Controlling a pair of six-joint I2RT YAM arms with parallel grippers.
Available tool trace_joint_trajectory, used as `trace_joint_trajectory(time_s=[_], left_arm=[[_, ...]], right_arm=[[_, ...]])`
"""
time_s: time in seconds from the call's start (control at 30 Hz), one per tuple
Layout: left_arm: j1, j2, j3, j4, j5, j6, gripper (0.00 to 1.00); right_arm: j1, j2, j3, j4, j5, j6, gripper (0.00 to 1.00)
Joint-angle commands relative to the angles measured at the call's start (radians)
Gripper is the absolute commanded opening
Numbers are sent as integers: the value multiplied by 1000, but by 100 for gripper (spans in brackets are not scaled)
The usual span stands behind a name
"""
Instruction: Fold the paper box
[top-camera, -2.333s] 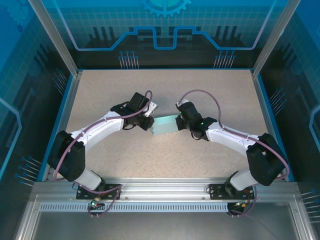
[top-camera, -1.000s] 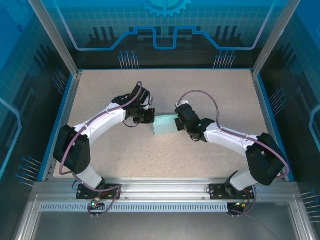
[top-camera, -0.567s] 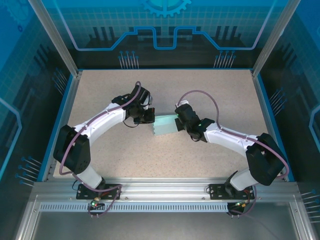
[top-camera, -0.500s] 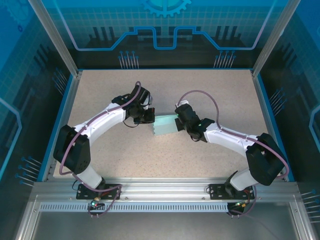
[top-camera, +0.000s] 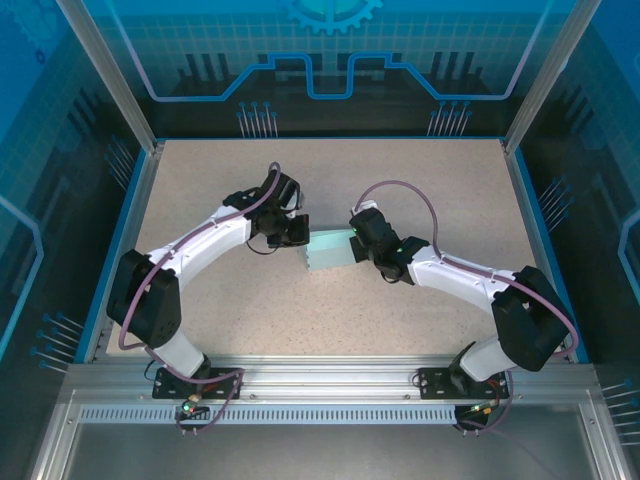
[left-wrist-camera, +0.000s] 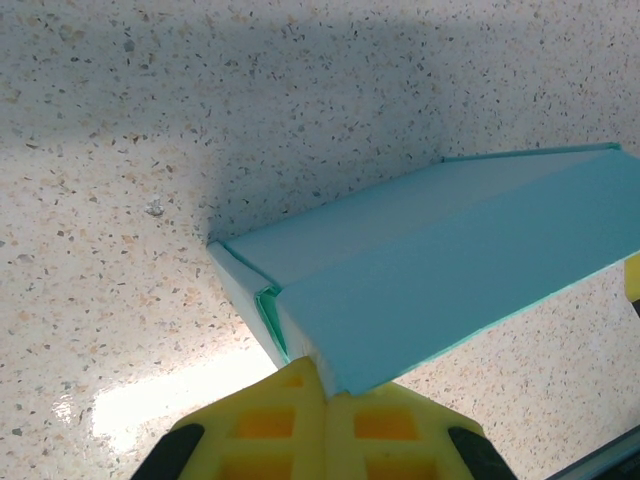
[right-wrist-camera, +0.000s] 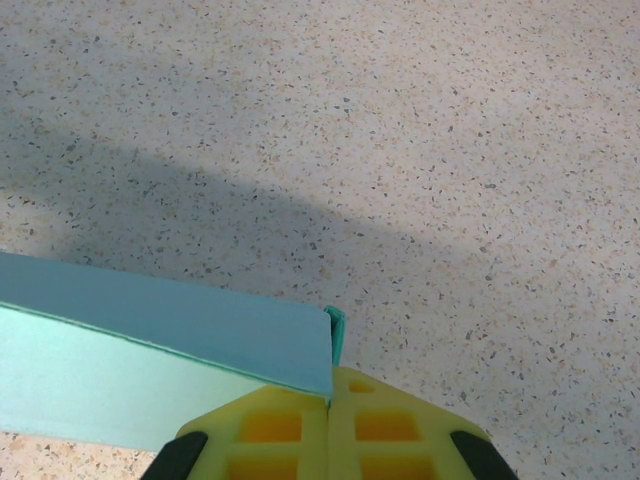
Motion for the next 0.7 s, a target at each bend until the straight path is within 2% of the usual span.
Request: trace_joint_trajectory(time_s=[0.0, 0.43, 0.67], left_arm=[[8, -4, 17, 71, 66, -37, 0], [22, -15, 14, 57, 57, -31, 0], [21, -29, -19, 10, -67, 41, 0]], right_arm=[[31, 8, -29, -82, -25, 8, 0], [35, 2, -29, -92, -15, 7, 0], [34, 2, -29, -96, -10, 4, 0]])
